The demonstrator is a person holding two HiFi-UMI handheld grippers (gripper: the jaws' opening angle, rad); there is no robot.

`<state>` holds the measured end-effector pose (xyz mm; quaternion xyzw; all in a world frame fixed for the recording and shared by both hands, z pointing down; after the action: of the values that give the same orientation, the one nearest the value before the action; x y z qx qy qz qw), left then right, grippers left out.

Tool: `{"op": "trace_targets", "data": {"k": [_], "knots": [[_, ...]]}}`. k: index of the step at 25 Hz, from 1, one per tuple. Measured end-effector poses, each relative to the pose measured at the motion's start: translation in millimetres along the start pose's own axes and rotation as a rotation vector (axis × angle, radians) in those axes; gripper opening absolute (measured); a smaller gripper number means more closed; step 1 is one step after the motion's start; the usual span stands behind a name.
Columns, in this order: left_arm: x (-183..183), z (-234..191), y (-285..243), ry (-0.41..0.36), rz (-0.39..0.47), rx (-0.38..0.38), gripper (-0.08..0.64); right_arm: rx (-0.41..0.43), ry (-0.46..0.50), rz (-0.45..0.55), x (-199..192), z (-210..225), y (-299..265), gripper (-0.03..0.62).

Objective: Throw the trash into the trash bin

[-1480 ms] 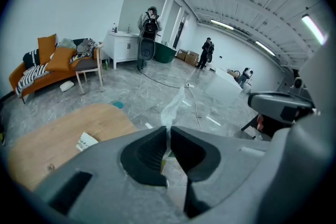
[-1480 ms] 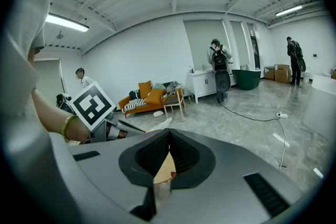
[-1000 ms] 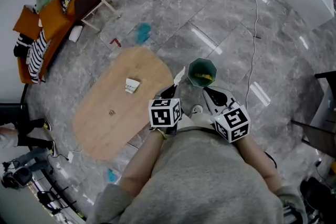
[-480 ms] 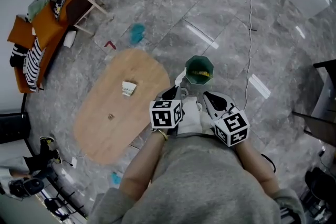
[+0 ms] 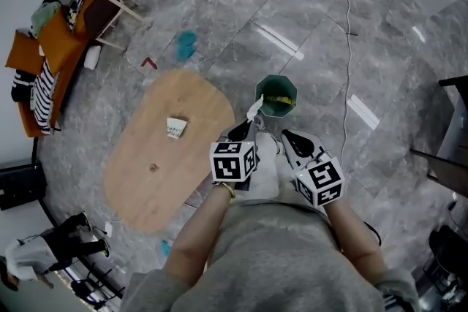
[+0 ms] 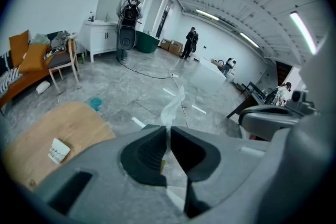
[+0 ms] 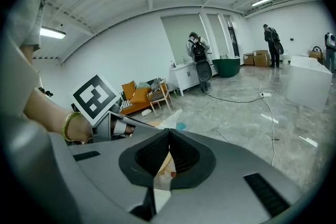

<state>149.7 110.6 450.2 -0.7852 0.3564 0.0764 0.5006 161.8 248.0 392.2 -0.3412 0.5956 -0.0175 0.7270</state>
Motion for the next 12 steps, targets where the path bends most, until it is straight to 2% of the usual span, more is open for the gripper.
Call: {"op": "trace_targets", "data": {"k": [12], "knots": [[-7.0,-9.2,-57.7,-0.02,-0.067,-0.036,0.034,-0.047,-0.08,-0.046,-36.2,18.1,-27.2,0.009]]}}
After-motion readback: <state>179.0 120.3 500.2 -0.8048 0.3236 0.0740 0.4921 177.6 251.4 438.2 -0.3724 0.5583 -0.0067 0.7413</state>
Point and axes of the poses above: the fingertips, and each gripper's own axes: y backward along the fingers, z to its right, x out of its top, the point moved 5 cm from there along y, backward along the fingers, and after that the axes turned 15 degrees about y, right-handed, at the moved point
